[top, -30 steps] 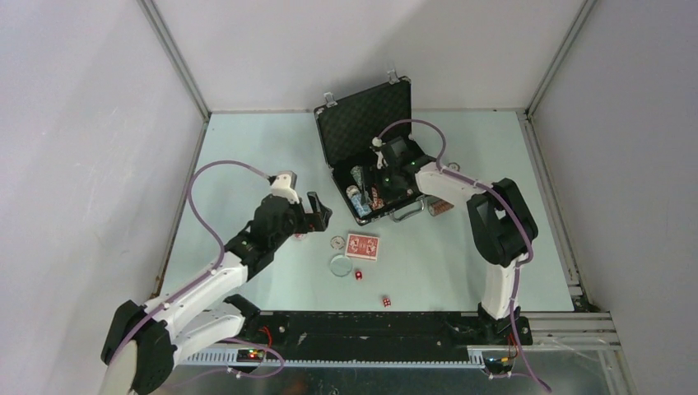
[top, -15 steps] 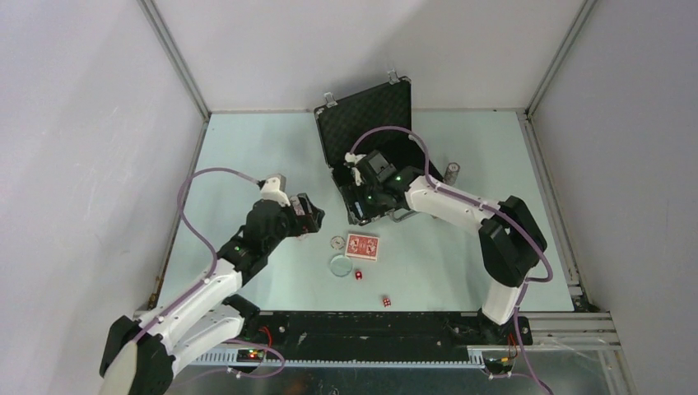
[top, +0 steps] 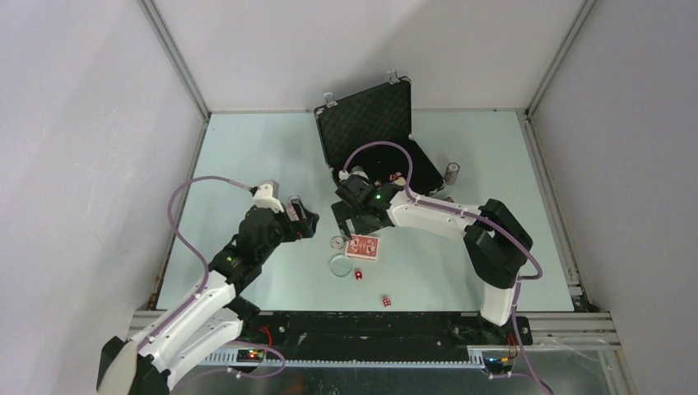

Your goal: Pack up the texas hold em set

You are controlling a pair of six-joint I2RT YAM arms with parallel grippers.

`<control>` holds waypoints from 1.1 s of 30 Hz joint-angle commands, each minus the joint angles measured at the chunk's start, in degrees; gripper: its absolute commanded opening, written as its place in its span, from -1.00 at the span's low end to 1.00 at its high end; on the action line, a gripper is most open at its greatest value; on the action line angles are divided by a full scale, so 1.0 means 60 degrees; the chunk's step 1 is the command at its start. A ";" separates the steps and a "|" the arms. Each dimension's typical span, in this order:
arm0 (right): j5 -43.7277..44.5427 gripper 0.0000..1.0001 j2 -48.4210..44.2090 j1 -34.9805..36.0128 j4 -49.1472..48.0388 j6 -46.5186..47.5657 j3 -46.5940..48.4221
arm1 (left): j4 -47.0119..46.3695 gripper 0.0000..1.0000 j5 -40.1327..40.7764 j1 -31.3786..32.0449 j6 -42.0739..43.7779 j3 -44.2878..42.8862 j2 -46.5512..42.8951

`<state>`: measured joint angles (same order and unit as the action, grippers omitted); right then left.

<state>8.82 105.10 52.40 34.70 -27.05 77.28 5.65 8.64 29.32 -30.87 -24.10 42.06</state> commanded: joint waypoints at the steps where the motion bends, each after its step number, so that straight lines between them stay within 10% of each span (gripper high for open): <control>1: 0.1213 0.99 0.0263 0.0096 0.0371 -0.1528 0.0085 | -0.0051 0.97 0.0168 -0.0036 0.0159 0.0213 -0.0172; 33: 0.1830 0.90 0.0105 -0.0417 0.1297 -0.1493 -0.1250 | -0.0677 0.97 -0.0814 0.0236 0.0981 0.0061 0.1195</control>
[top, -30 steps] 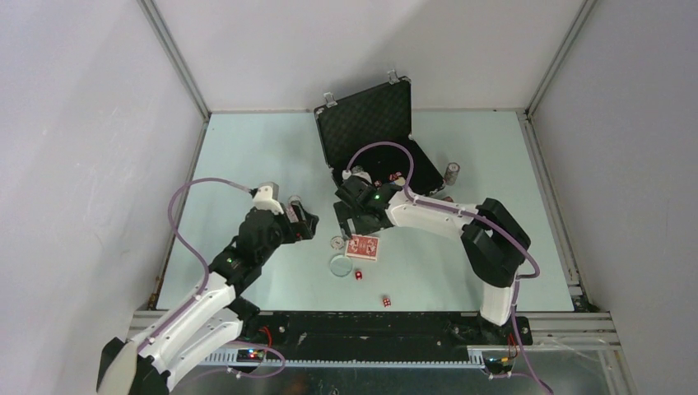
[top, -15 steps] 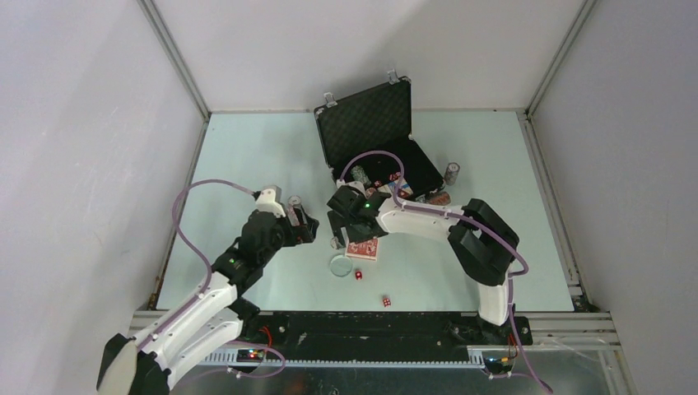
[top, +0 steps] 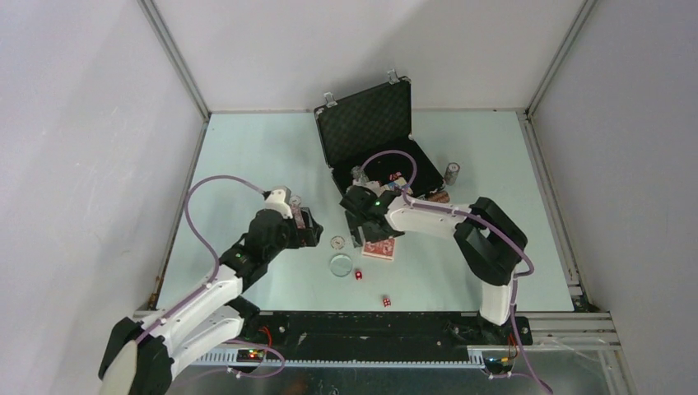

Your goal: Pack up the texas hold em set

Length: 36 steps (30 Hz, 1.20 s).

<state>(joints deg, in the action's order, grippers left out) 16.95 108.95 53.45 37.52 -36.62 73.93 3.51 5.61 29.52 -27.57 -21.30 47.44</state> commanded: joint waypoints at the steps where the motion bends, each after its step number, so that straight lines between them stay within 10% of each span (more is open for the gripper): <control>1: 0.0480 0.90 -0.0624 -0.0663 0.0834 0.0147 -0.0743 | -0.0291 1.00 -0.0291 0.0286 0.0470 -0.0471 0.0513; 36: -0.0496 0.86 -0.5591 -0.2133 -0.2325 0.0318 -0.3613 | 0.6747 0.58 -0.0338 0.2053 0.1009 -0.7848 0.8912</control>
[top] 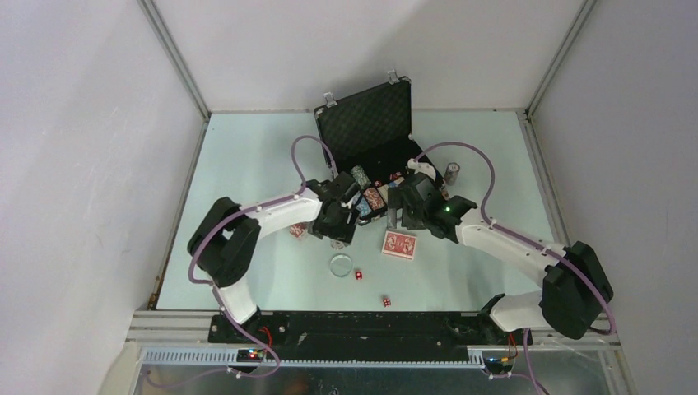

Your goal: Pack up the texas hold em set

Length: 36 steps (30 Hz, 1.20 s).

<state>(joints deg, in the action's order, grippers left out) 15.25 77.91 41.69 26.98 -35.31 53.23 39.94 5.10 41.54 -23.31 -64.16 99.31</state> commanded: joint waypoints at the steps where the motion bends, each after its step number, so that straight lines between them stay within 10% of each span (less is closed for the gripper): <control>1: -0.0292 0.86 -0.0446 -0.0199 -0.0640 0.0107 -0.0235 | 0.0758 0.58 -0.0273 0.0049 0.0359 -0.0821 0.0478; 36: -0.1327 0.81 -0.2137 -0.1203 -0.1137 0.0359 -0.1094 | 0.1718 -0.12 -0.0010 0.0082 0.0809 -0.2050 0.2279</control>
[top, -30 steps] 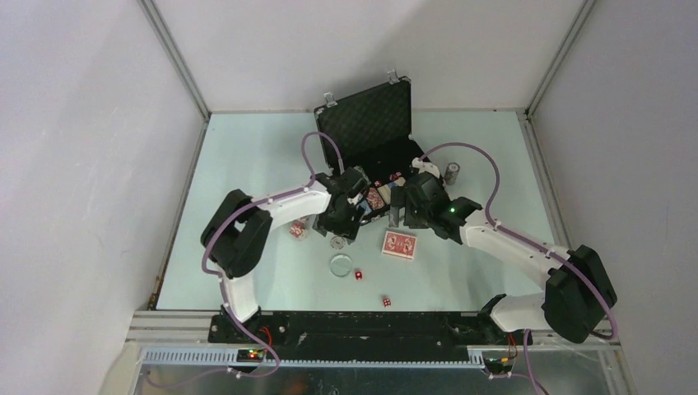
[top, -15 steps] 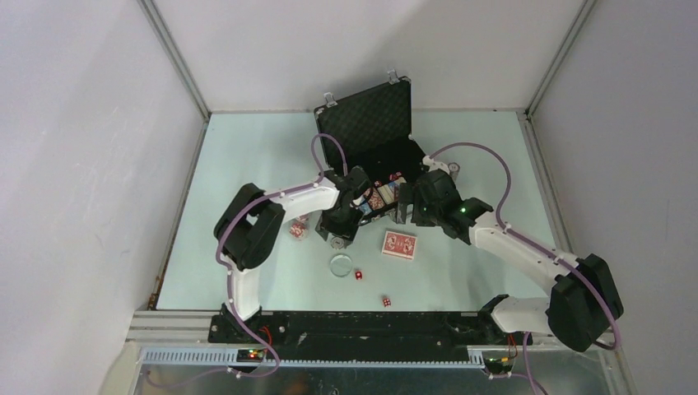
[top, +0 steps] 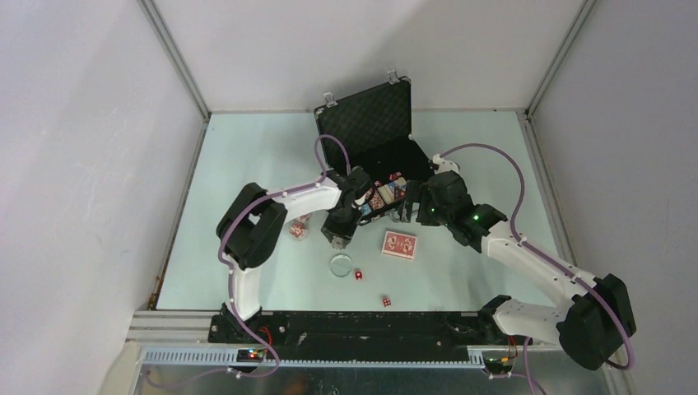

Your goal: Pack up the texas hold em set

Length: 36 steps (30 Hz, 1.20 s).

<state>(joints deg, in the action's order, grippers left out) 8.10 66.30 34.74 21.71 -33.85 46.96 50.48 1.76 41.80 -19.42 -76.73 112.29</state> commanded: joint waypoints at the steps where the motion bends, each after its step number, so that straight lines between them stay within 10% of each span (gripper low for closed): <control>1: -0.0171 0.81 -0.0212 -0.0036 -0.0293 0.0136 -0.0048 | -0.0073 -0.15 0.0574 0.0025 0.0146 0.0044 -0.0022; 16: -0.3184 0.78 0.0553 -0.0514 -0.1427 -0.0019 -0.0041 | -0.1765 -0.20 0.0275 0.0005 0.0277 0.0928 -0.2903; 23: -0.6998 0.37 0.1101 -0.1694 -0.2333 -0.0804 0.0148 | -0.3733 -0.20 -0.1189 0.0035 0.0653 0.2378 -0.4353; 36: -0.7574 0.03 0.2724 -0.1033 -0.0295 -0.0127 0.1960 | -0.5714 -0.17 -0.1858 0.1073 0.1271 0.3625 -0.5674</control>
<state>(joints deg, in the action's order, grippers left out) -35.07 81.25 27.42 16.97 -35.99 55.64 22.17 -7.88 46.87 -14.13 -55.90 81.34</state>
